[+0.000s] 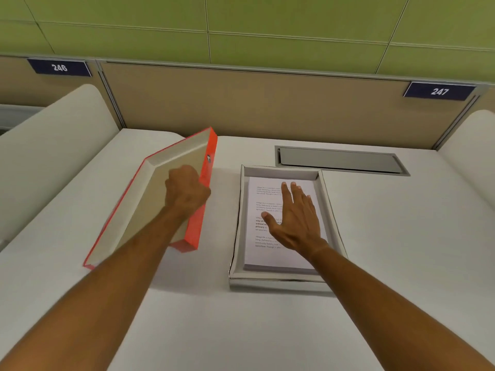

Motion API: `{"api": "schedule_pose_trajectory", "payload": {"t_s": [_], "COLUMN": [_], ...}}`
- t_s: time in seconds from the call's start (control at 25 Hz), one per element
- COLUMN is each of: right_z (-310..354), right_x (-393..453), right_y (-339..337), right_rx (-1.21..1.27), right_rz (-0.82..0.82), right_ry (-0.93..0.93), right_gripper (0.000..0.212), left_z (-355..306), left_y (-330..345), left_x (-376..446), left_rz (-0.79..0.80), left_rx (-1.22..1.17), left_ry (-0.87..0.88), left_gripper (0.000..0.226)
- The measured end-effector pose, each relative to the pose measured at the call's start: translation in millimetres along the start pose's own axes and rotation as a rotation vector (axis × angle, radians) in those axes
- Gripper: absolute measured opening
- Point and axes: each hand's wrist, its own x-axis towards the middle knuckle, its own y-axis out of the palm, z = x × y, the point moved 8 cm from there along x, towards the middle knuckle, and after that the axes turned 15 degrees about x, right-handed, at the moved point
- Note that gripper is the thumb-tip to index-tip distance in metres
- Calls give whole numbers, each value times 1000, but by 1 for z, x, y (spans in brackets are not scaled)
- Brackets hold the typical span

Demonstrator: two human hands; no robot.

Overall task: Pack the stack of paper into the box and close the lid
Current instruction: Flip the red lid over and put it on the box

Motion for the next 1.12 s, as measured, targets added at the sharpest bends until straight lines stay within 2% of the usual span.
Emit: {"api": "schedule_pose_trajectory", "payload": {"t_s": [0.2, 0.36, 0.44, 0.52, 0.6, 0.72, 0.84, 0.96, 1.12], "right_z": [10, 12, 8, 3, 1, -7, -30, -66, -110], "right_x": [7, 16, 21, 26, 24, 20, 10, -4, -21], "right_y": [-15, -24, -23, -18, -11, -5, -7, -20, -41], "right_rx": [281, 717, 928, 1122, 1374, 1653, 1716, 1662, 1486], "right_rz": [-34, -81, -71, -10, 66, 108, 113, 54, -32], "right_ry": [49, 181, 296, 401, 489, 550, 596, 623, 655], "right_gripper": [78, 63, 51, 40, 38, 45, 51, 48, 45], "left_z": [-10, -26, -30, -34, -41, -40, -29, -9, -7], "left_y": [-89, -131, -152, -165, -161, -132, -88, -36, 25], "left_x": [16, 6, 3, 1, -5, -16, -19, -11, -25], "left_rz": [-90, -4, 32, 149, 346, 559, 670, 685, 767], "left_rx": [-423, -917, -1061, -1184, -1293, -1354, -1458, -1285, -1005], "left_ry": [-60, -98, -110, -90, -34, -81, -192, -201, -177], "left_gripper": [4, 18, 13, 7, 16, 28, 24, 16, 44]}}
